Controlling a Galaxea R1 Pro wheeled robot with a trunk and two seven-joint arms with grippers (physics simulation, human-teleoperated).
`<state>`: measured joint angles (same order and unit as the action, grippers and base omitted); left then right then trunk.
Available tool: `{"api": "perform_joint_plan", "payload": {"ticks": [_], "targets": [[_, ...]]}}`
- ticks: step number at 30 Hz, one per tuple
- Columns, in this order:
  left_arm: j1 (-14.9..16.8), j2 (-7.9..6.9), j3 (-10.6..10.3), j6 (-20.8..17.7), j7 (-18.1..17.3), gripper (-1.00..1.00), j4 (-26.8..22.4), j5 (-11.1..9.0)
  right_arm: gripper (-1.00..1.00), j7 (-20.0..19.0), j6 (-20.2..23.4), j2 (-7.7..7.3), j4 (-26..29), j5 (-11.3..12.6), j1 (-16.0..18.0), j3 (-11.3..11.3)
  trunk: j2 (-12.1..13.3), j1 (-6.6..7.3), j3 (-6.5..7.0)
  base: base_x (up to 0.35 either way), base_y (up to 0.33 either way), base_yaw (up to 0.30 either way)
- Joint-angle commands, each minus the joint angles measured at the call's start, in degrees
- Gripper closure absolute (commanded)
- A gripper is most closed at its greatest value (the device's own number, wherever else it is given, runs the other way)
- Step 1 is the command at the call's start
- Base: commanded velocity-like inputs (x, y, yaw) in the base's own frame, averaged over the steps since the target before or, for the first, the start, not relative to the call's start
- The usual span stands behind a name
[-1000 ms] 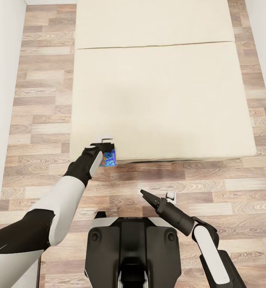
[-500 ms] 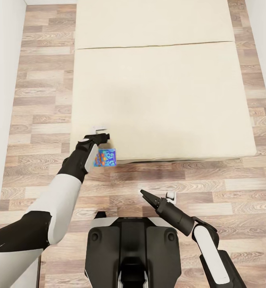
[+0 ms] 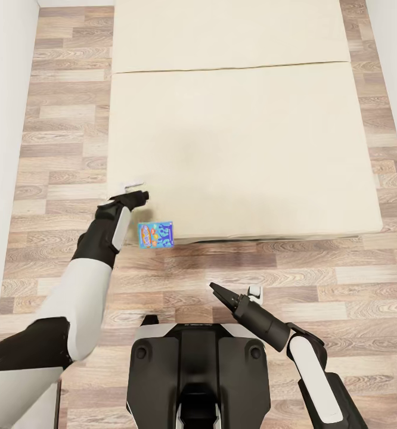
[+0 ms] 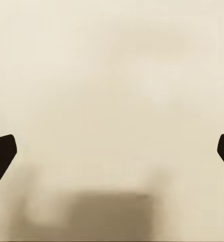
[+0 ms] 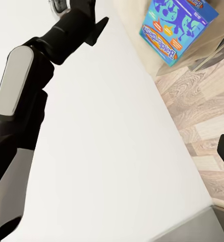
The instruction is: Put all the toys in the child's room - the three board games (two on the bed and one on the table), the two jigsaw puzzles on the table, and the tennis ball on the table - inside the toy box on the table in the child's room.
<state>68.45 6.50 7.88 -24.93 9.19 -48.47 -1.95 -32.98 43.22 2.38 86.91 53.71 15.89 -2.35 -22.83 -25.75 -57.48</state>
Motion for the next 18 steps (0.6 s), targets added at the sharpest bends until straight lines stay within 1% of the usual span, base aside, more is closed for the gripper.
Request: {"api": "perform_joint_plan", "payload": {"ticks": [1, 5, 12, 15, 18], "targets": [[0.0, -0.25, 0.7, -0.9, 0.1, -1.0, -0.7, -0.3, -1.0, 0.0, 0.4, 0.02, 0.0, 0.2, 0.0, 0.1, -0.1, -0.04, -0.06, 0.0, 0.0, 0.0], [-0.3, -1.35, 3.7, -4.5, -0.2, -1.0, -3.9, -0.3, -1.0, 0.0, 0.4, 0.01, 0.0, 0.2, 0.0, 0.1, -0.1, -0.04, -0.06, 0.0, 0.0, 0.0], [-1.4, -3.37, 10.3, -11.8, -0.7, -1.0, -11.4, -0.4, -1.0, -0.1, 0.4, 0.0, 0.0, 0.2, 0.0, 0.1, -0.1, -0.04, -0.06, 0.0, 0.0, 0.0], [-2.3, -4.54, 13.2, -15.0, -1.4, -1.0, -14.5, -0.4, -1.0, -0.1, 0.4, 0.0, 0.0, 0.2, 0.0, 0.1, -0.1, -0.04, -0.06, 0.0, 0.0, 0.0], [-3.1, -6.03, 16.0, -17.8, -2.6, -1.0, -17.1, -0.4, -1.0, -0.2, 0.5, -0.02, 0.0, 0.2, 0.0, 0.1, -0.1, -0.04, -0.06, 0.0, 0.0, 0.0]]}}
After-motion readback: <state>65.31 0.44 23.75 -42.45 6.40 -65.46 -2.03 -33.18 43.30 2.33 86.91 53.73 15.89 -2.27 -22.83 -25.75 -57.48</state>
